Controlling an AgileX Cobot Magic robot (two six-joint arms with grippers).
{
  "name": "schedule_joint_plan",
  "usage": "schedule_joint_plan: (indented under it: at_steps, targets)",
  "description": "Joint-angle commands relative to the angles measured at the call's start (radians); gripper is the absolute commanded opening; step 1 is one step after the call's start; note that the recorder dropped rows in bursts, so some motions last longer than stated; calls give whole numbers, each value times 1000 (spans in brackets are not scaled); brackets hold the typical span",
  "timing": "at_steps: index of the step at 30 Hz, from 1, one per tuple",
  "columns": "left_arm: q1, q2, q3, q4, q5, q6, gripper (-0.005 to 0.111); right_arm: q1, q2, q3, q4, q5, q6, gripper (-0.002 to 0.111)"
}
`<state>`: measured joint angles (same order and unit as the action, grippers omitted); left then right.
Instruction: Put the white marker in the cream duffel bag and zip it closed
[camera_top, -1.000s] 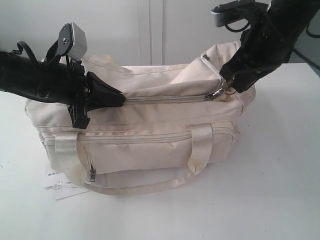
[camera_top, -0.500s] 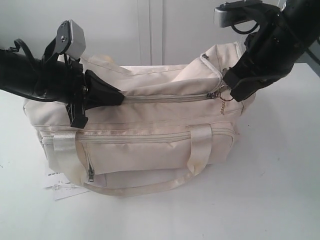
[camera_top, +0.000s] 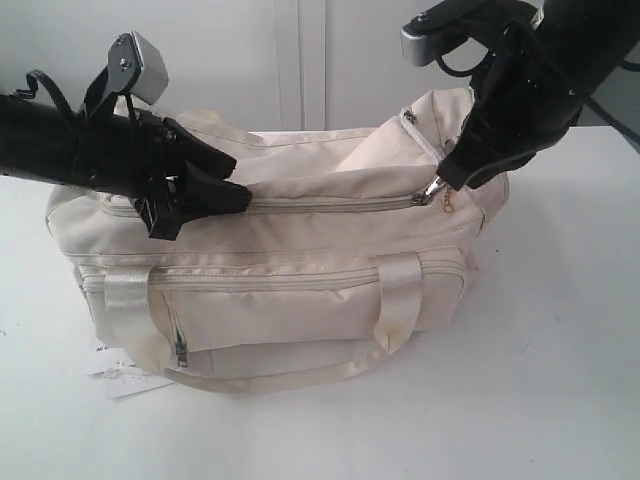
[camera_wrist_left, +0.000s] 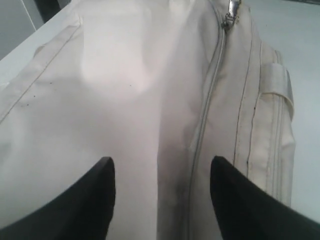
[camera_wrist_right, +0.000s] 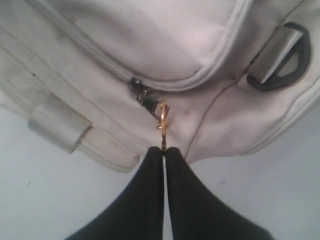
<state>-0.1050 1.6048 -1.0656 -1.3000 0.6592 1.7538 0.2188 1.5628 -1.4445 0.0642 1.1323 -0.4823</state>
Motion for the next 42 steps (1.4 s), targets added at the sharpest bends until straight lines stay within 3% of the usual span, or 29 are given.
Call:
schedule_joint_plan:
  at_steps: [1,8,15,20,23,27,31,42]
  targets:
    - [4,-43,5,-78,16,-10,62,-1,26,2,-16,-76,-5,0]
    - [-30,-56,5,-165,96,-2,62,-11,47,2,-33,-159,-5,0]
    - [-153,-35,5,-193,-33,86,62,-60,58,2,-38,-171,-11,0]
    - [-210,16,5,-353,-131,208,62,-62,58,2,-16,-171,-11,0]
    - [-227,43,5,-444,-126,256,62,-62,58,2,17,-171,-11,0]
    - [-240,70,-4,-444,-138,277,66,-62,58,2,30,-171,-11,0]
    - [-245,110,-54,-444,-144,176,75,-62,58,2,37,-171,-11,0]
    - [-246,217,-187,-392,-132,98,75,-62,58,2,37,-173,-11,0]
